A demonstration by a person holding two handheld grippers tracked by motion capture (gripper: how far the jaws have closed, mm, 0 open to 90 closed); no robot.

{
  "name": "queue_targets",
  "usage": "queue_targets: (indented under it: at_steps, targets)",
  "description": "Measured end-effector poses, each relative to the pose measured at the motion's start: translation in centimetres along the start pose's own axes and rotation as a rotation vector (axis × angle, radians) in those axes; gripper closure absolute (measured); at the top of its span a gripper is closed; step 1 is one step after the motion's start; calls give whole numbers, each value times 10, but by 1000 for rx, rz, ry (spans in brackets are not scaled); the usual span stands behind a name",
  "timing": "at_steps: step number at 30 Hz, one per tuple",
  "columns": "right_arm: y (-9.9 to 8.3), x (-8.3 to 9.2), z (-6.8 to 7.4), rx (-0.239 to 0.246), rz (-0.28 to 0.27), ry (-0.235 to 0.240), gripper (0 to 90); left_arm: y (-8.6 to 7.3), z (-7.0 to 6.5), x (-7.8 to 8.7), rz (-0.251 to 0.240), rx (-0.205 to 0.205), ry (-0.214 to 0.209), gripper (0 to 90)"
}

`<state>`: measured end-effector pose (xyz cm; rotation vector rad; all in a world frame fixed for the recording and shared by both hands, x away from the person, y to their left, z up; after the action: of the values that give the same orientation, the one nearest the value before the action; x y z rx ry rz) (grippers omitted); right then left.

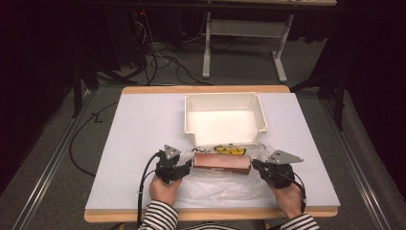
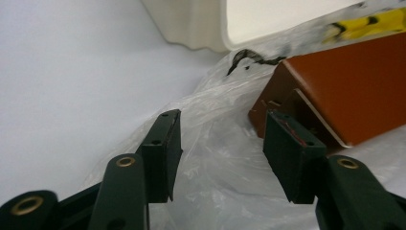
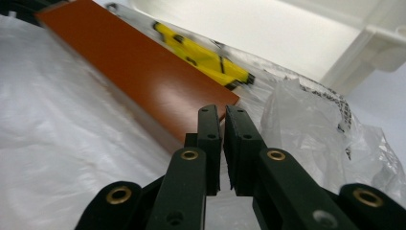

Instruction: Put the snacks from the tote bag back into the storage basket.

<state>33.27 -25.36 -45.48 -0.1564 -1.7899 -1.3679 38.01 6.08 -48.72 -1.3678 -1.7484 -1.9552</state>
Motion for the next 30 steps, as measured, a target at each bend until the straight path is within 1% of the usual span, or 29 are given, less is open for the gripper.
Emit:
queue_targets:
  at_steps: [2, 3, 4, 5, 6, 7, 8, 9, 11, 12, 13, 14, 15, 16, 17, 18, 19, 20, 21, 22, 23, 24, 27, 28, 29, 30]
  targets:
    - [-4, -10, -7, -26, 30, -14, 869, -2, -1, -2, 26, -20, 15, 477]
    - [-11, -17, -13, -49, 60, -18, 869, -4, -2, -3, 42, -36, 25, 470]
    - [-11, -17, -13, -49, 60, -18, 869, -6, -2, -4, 53, -45, 29, 470]
    - [-13, -19, -15, -54, 71, -20, 869, -9, -3, -5, 73, -60, 31, 467]
    - [-19, -22, -19, -62, 97, -27, 866, -12, -4, -4, 67, -82, 39, 462]
    - [-19, -22, -19, -62, 97, -27, 866, -15, -5, -3, 61, -96, 49, 462]
    - [-26, -25, -24, -69, 120, -43, 862, -17, -4, -1, 57, -106, 54, 461]
    - [-26, -25, -24, -69, 120, -43, 862, -17, -4, -1, 57, -106, 54, 458]
    - [-32, -26, -29, -72, 137, -55, 861, -20, -3, 0, 39, -124, 54, 459]
    - [-33, -25, -31, -78, 125, -52, 861, -21, -2, 0, 36, -127, 49, 462]
    - [-35, -24, -33, -84, 125, -55, 860, -20, -2, 0, 37, -133, 47, 468]
    - [-36, -23, -35, -78, 127, -60, 861, -20, -1, 0, 41, -144, 42, 490]
    - [-38, -21, -36, -76, 125, -73, 861, -19, -1, 0, 45, -153, 37, 532]
    - [-40, -19, -39, -71, 121, -85, 860, -19, 0, 0, 45, -167, 31, 630]
    - [-40, -19, -39, -71, 121, -85, 860, -19, 0, 0, 45, -167, 31, 679]
    - [-41, -18, -40, -79, 120, -86, 861, -18, -1, 0, 48, -182, 31, 679]
    - [-43, -17, -42, -86, 116, -88, 861, -17, -1, 0, 50, -203, 44, 774]
    - [-44, -16, -43, -89, 112, -91, 861, -17, -2, -1, 49, -222, 58, 820]
    - [-45, -16, -44, -89, 111, -94, 861, -16, -2, -1, 51, -232, 66, 866]
    - [-45, -15, -44, -93, 112, -95, 861, -16, -1, -1, 54, -231, 61, 881]
    - [-46, -15, -44, -89, 108, -98, 861, -15, 2, -2, 53, -225, 57, 893]
    - [-46, -15, -44, -88, 104, -99, 861, -15, 4, -2, 47, -218, 60, 897]
    - [-49, -14, -46, -92, 94, -104, 862, -13, 16, -4, 22, -169, 70, 900]
    - [-49, -14, -46, -90, 89, -107, 864, -12, 20, -5, 21, -149, 66, 900]
    - [-50, -13, -47, -93, 84, -105, 865, -11, 24, -5, 19, -125, 53, 900]
    - [-51, -13, -48, -96, 78, -102, 865, -11, 26, -5, 18, -114, 40, 900]
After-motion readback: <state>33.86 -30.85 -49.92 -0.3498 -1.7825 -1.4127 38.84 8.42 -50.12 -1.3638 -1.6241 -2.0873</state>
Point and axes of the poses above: each handheld gripper's, and its own axes: x roughly backward along the jaws, y roughly out of its top, z roughly to its left, the point moved 3 cm from there along -x, roughly forward along the jaws, and after that the axes turned 4 degrees about z, right-handed, at the moved point
